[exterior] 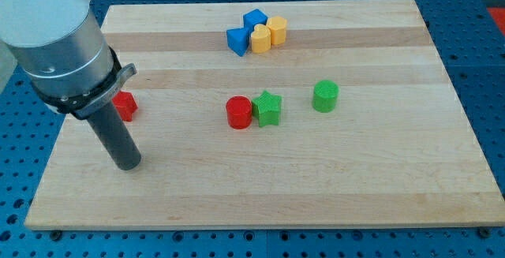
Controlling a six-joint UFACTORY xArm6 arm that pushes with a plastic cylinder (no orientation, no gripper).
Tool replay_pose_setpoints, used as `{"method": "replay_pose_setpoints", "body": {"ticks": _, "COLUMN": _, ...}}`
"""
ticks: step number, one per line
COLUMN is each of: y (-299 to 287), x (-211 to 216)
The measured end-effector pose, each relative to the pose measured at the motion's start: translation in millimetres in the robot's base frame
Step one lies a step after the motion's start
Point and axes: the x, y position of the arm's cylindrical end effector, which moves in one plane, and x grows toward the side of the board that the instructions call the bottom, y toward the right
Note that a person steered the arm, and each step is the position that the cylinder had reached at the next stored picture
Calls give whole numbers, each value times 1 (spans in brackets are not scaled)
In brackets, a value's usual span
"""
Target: Move the red star up a bit
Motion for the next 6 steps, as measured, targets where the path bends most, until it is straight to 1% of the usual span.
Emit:
{"method": "replay_pose_setpoints", "body": {"ticks": 1, "y": -31, "x": -4}}
{"method": "replay_pose_setpoints", "body": {"ticks": 2, "y": -32, "x": -36}}
{"method": "replay_pose_setpoints", "body": {"ticks": 3, "y": -43, "x": -36}}
{"method": "replay_pose_setpoints", "body": {"ticks": 4, "y": -44, "x": -72}}
{"method": "replay_pose_setpoints", "body": {"ticks": 5, "y": -44, "x": -77}}
{"method": "replay_pose_setpoints", "body": {"ticks": 6, "y": -42, "x": -120}}
